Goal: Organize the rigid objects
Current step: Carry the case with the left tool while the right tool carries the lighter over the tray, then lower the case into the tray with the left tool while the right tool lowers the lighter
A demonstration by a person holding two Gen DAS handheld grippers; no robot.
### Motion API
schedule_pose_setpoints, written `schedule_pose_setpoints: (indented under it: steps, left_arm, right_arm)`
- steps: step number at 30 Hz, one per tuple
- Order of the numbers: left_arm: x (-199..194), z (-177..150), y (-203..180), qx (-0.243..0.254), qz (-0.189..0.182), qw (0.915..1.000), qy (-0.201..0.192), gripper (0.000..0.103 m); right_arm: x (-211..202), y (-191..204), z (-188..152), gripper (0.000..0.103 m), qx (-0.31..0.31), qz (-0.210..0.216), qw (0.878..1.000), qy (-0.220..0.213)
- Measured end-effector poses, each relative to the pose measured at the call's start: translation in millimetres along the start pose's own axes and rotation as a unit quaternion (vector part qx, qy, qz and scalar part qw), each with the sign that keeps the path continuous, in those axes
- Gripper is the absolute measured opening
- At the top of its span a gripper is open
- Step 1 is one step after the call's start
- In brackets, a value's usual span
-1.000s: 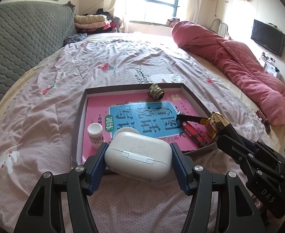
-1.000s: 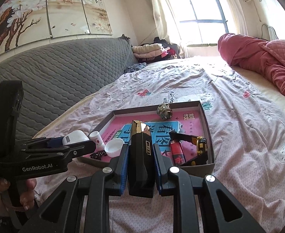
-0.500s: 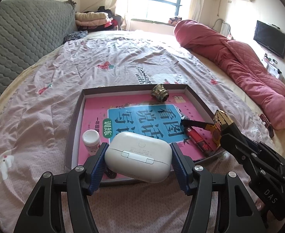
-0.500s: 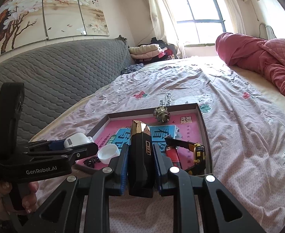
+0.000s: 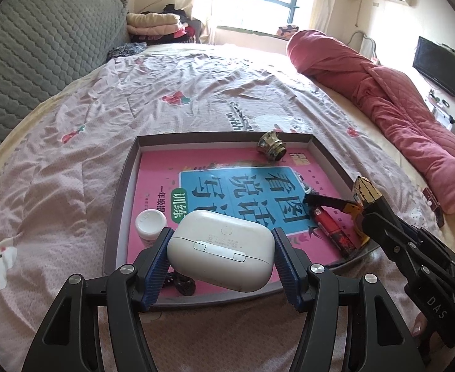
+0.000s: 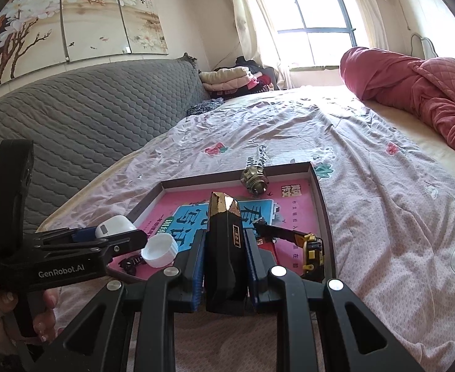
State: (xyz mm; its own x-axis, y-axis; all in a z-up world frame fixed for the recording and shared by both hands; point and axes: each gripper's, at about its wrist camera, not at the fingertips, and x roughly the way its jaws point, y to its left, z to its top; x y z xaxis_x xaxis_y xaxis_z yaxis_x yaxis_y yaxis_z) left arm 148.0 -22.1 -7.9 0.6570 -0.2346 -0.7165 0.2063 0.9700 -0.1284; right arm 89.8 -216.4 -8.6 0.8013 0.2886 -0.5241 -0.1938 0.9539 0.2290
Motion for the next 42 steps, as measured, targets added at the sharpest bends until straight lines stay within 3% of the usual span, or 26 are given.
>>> schedule_pose_setpoints:
  steps: [42]
  left_arm:
    - [33, -5, 8, -0.013, 0.001, 0.9998, 0.013, 0.064]
  right_arm:
    - [43, -5, -13, 0.024, -0.021, -0.032, 0.998, 0.058]
